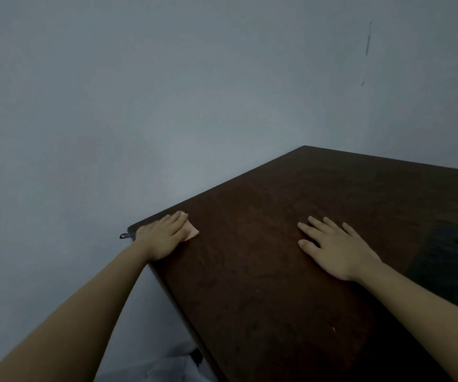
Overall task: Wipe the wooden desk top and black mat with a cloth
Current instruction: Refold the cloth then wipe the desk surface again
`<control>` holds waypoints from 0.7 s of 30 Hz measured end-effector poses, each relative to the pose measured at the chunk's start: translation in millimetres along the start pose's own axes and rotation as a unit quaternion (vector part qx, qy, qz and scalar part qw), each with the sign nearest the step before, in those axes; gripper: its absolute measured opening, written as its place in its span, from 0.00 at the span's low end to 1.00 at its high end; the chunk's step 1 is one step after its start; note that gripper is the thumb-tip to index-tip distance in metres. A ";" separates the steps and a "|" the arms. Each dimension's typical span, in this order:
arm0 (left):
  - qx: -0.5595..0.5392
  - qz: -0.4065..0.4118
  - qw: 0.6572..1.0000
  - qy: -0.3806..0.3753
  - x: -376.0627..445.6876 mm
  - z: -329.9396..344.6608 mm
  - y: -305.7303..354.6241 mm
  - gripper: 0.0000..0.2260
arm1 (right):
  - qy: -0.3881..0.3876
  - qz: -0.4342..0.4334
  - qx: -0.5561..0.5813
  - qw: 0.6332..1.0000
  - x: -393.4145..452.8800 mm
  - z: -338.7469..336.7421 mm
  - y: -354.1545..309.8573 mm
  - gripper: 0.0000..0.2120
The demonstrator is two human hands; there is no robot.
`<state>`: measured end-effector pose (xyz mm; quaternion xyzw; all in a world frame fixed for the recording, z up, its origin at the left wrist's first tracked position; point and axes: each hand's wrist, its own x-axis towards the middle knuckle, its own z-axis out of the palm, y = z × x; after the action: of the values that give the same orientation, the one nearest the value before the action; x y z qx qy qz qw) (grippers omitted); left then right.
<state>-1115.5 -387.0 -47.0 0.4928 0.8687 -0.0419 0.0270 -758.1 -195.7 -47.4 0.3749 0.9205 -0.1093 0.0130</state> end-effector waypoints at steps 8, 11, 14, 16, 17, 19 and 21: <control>-0.012 0.106 0.994 0.002 -65.7 -2.0 65.8 0.56 | 0.076 0.009 -0.025 0.997 -18.1 -15.0 10.3 0.28; -0.023 0.095 0.995 -0.007 -43.5 -4.1 68.7 0.44 | 0.071 0.040 -0.001 0.997 -39.7 -27.0 41.6 0.26; -0.010 0.062 0.998 -0.010 -13.6 -8.7 92.5 0.29 | 0.043 0.063 0.004 0.997 -77.1 -28.9 88.5 0.26; -0.009 0.074 0.997 -0.013 -4.6 -13.4 126.5 0.27 | 0.037 0.082 -0.012 0.996 -101.1 -29.7 116.0 0.25; -0.009 0.092 0.996 -0.015 -3.9 -15.2 146.4 0.27 | 0.039 0.093 -0.011 0.995 -110.4 -31.1 127.5 0.25; -0.015 0.145 0.989 -0.010 -9.6 -18.3 188.7 0.27 | 0.053 0.110 -0.001 0.993 -124.0 -35.3 145.2 0.25; -0.014 0.208 0.978 -0.006 -23.7 -18.3 229.8 0.27 | 0.069 0.120 0.012 0.990 -133.4 -39.2 155.9 0.25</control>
<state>-906.2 -288.0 -37.4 0.6623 0.7473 -0.0264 0.0472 -551.9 -170.7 -24.9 0.4897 0.8660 -0.0920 -0.0420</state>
